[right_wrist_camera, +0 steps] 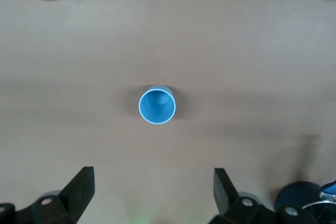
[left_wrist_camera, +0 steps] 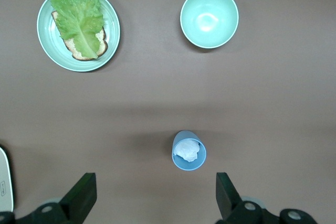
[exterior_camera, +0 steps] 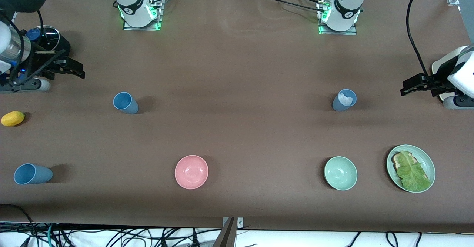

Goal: Stack blue cups with both arms
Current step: 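Reach the right gripper to the blue cup and close on it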

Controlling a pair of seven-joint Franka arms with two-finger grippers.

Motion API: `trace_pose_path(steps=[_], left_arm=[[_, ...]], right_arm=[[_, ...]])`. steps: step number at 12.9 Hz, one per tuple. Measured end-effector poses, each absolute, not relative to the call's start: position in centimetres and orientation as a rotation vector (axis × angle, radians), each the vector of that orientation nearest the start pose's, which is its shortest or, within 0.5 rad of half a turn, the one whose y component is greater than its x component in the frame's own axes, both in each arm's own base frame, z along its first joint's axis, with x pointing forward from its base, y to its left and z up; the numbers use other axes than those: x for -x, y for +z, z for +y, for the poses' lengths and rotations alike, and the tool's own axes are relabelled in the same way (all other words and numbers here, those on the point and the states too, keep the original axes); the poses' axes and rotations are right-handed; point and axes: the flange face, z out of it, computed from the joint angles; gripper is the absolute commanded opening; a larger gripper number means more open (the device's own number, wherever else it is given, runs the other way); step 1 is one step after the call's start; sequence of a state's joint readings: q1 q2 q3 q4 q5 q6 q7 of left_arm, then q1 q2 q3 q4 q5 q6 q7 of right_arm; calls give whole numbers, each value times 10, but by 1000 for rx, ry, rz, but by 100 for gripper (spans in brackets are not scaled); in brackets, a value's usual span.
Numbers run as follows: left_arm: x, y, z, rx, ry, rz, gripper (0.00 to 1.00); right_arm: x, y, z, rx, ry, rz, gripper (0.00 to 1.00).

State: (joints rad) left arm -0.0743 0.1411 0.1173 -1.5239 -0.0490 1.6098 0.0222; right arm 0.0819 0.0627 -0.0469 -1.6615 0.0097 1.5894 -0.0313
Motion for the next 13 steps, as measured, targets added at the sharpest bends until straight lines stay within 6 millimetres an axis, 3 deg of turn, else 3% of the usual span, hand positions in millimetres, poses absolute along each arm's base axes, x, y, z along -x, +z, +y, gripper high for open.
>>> trace_pose_path(steps=[4, 13], left_arm=[[-598, 569, 16, 3174, 84, -37, 100], [-598, 569, 16, 3174, 84, -37, 100]], right_arm=[[-566, 489, 21, 3126, 257, -101, 100], [-563, 322, 13, 3148, 216, -90, 100]])
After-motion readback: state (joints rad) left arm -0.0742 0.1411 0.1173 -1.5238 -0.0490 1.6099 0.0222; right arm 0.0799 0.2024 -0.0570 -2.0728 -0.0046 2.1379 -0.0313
